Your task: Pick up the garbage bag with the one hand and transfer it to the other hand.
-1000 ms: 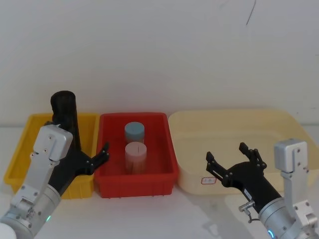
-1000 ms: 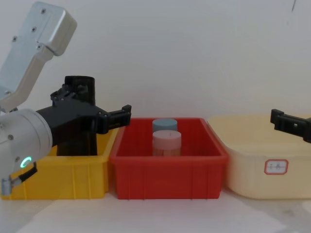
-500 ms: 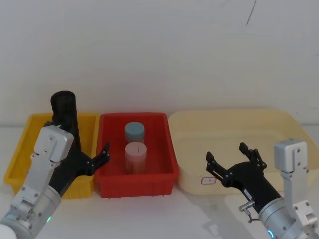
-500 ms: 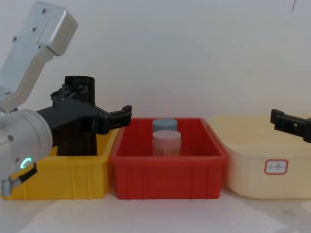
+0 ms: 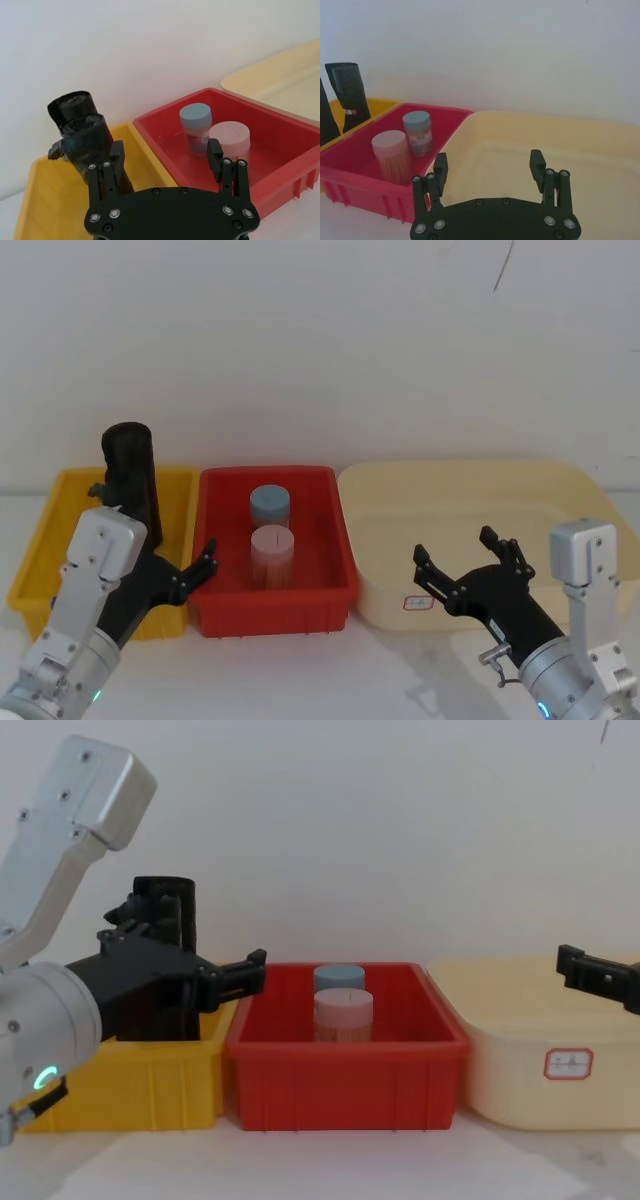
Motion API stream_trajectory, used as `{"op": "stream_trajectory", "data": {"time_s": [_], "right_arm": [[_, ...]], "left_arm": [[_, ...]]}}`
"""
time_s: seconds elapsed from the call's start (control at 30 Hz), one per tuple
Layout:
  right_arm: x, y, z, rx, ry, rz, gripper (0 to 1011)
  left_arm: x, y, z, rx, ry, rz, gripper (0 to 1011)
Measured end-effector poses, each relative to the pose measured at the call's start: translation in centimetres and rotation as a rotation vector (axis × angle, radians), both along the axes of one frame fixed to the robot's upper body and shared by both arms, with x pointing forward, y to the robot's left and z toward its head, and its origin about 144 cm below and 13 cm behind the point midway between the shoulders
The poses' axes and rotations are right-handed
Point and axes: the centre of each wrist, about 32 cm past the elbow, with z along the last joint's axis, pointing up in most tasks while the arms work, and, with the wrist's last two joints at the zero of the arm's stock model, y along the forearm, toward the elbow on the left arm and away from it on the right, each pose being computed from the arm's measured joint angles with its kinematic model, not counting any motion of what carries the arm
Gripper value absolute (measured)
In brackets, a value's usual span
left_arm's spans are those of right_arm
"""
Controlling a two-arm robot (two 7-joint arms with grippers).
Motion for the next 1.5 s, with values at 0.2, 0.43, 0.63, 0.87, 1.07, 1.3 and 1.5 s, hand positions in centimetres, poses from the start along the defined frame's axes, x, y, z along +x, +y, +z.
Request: {"op": "stream_trajectory", "data": {"time_s": [0.2, 0.43, 0.63, 0.87, 1.07, 1.3, 1.5], "right_arm": [[0.0, 0.0, 0.0, 0.000, 0.000, 0.000, 1001], [0.0, 0.0, 0.0, 0.000, 0.000, 0.000, 1001], [0.0, 0.0, 0.0, 0.000, 0.000, 0.000, 1000], [0.0, 0.0, 0.0, 0.000, 0.000, 0.000, 1000], [0.0, 0.0, 0.0, 0.000, 0.000, 0.000, 1000], [0.0, 0.0, 0.0, 0.000, 0.000, 0.000, 1001], [0.0, 0.0, 0.0, 0.000, 0.000, 0.000, 1000]], "left_arm": [[-0.4, 0.1, -0.2, 0.003, 0.008, 0.025, 1002], [-0.8, 0.3, -0.3, 0.005, 0.011, 0.058, 1002], [-0.9, 0.5, -0.4, 0.005, 0.012, 0.085, 1001], [-0.8, 0.7, -0.4, -0.005, 0.014, 0.113, 1002], [-0.5, 0.9, -0.5, -0.014, 0.019, 0.130, 1002], [-0.1, 1.1, -0.5, -0.021, 0.026, 0.144, 1002], [0.4, 1.2, -0.7, -0.028, 0.036, 0.151, 1002]]}}
